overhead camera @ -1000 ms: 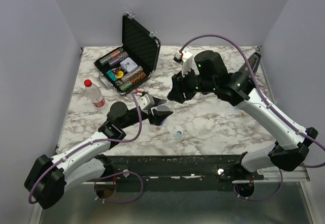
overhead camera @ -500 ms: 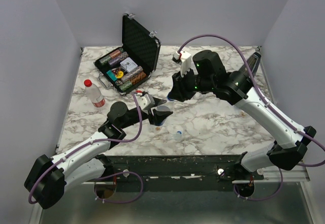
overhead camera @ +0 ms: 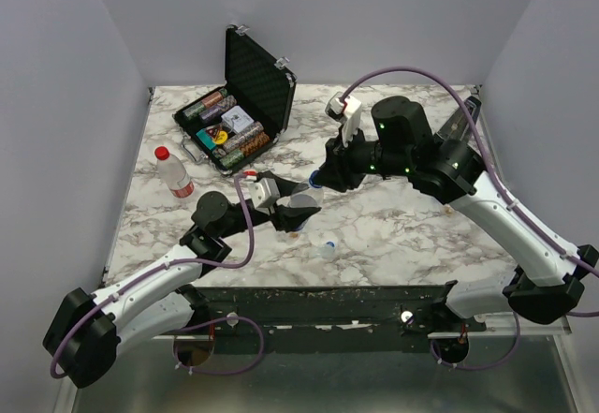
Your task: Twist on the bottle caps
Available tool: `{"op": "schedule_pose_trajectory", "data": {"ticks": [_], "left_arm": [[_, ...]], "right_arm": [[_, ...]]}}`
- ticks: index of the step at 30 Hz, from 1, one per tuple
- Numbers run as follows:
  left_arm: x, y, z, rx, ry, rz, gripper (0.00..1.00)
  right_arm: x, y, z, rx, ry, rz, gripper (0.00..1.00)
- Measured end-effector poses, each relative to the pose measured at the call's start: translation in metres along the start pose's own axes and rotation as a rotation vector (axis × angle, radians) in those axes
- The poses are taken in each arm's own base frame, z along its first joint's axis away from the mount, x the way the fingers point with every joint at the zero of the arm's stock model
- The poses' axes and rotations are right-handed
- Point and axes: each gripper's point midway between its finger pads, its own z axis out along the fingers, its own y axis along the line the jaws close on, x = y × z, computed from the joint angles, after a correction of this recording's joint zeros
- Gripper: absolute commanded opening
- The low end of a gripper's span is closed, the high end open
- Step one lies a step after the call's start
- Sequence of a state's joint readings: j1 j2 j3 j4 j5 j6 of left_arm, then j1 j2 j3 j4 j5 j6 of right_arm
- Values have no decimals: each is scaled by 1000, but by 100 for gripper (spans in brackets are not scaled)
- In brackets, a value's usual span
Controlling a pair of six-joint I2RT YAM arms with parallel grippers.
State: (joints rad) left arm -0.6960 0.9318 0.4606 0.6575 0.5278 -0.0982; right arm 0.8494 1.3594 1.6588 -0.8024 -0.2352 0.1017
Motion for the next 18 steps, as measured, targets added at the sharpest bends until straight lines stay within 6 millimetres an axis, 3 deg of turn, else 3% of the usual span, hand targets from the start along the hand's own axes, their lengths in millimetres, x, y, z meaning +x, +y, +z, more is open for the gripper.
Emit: {"op": "schedule_pose_trajectory", "data": {"ticks": [4, 18], "left_arm": [[-8, -6, 0, 33, -38, 4, 0], [-8, -22, -2, 107, -54, -35, 0]], "right_arm": [[-3, 8, -7, -35, -30, -22, 15], [2, 17, -10, -114, -28, -112, 13]]}}
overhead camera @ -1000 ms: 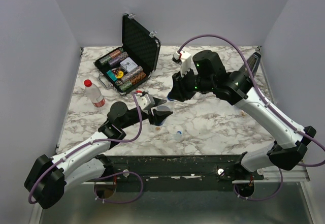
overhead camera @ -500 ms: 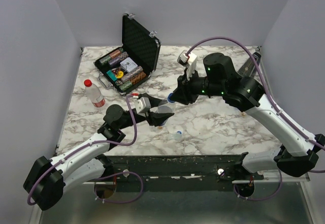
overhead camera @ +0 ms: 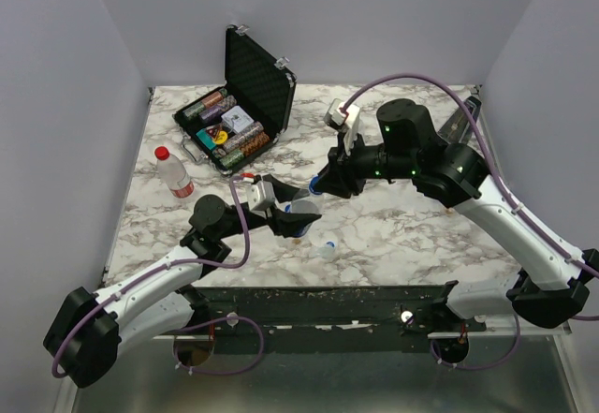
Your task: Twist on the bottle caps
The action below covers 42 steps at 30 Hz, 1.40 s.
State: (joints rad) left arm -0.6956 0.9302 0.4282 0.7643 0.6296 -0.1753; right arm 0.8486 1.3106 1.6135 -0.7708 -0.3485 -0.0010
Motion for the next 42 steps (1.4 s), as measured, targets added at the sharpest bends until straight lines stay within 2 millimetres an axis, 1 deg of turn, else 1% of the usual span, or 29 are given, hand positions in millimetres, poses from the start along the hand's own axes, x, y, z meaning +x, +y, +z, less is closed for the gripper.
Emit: {"op": "schedule_pose_trajectory", "data": {"ticks": [5, 9, 18, 25, 30, 35, 39, 42], "left_arm": [[1, -6, 0, 38, 3, -26, 0], [0, -11, 2, 74, -7, -42, 0], [-8, -31, 1, 184, -30, -58, 0], [-10, -39, -1, 232, -31, -71, 0], [-9, -40, -1, 234, -28, -72, 0], [-5, -35, -2, 205, -19, -72, 0], [-4, -36, -4, 210, -15, -86, 0], [-2, -39, -3, 236, -12, -105, 0]], "right_arm": [[3, 3, -1, -35, 11, -47, 10], [3, 7, -5, -79, 5, -67, 10], [5, 27, -16, -224, -60, -170, 10], [7, 37, -18, -312, -88, -233, 10], [8, 38, -18, -331, -92, -256, 10], [11, 38, -16, -339, -83, -279, 9], [14, 38, -16, -363, -74, -321, 9], [16, 40, -15, -394, -68, -351, 6]]}}
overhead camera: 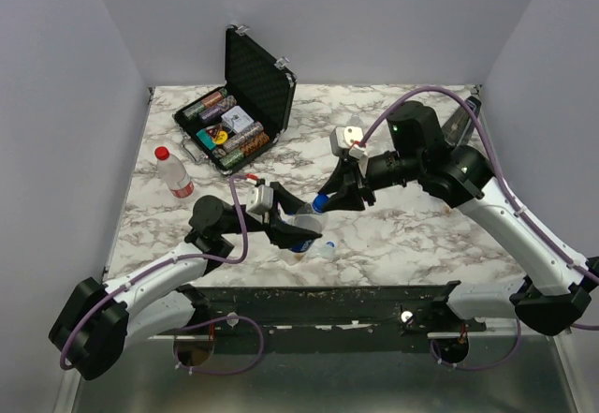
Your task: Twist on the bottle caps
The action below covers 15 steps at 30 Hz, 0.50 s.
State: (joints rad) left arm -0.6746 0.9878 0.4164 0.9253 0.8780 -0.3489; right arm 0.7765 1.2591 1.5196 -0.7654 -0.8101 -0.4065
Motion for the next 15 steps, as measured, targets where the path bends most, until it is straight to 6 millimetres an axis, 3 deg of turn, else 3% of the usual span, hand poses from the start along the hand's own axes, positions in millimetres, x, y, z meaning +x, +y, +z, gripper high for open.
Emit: {"op": "schedule_pose_trajectory", "data": {"ticks": [15], "left_arm": [[18, -2, -6, 13, 49, -45, 0]], "right_arm": [[19, -1, 10, -94, 69, 16, 5]]}}
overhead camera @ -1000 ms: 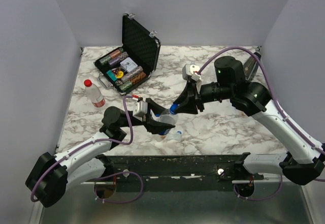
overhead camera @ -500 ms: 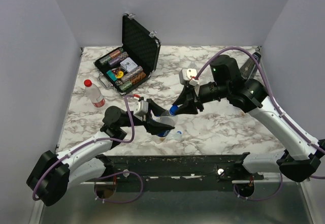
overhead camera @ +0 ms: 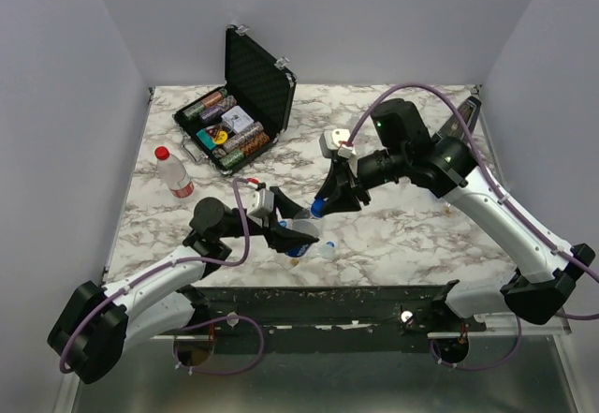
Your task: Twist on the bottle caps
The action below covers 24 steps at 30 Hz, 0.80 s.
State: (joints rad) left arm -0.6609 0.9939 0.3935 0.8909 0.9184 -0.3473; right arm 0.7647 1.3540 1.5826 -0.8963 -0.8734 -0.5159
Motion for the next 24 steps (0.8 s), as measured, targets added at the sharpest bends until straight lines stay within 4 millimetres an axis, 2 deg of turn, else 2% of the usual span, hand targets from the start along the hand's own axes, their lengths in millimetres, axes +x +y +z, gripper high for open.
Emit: {"op": "schedule_pose_trajectory", "data": {"ticks": [5, 17, 24], "left_arm": [[3, 4, -8, -66, -11, 36, 0], [-17, 15, -13, -164, -64, 143, 0], [-15, 32, -21, -270, -33, 208, 0]], "right_arm": [[4, -5, 5, 28, -27, 23, 5], [-14, -14, 2, 89, -135, 46, 5], [-12, -28, 6, 126, -122, 96, 5]]}}
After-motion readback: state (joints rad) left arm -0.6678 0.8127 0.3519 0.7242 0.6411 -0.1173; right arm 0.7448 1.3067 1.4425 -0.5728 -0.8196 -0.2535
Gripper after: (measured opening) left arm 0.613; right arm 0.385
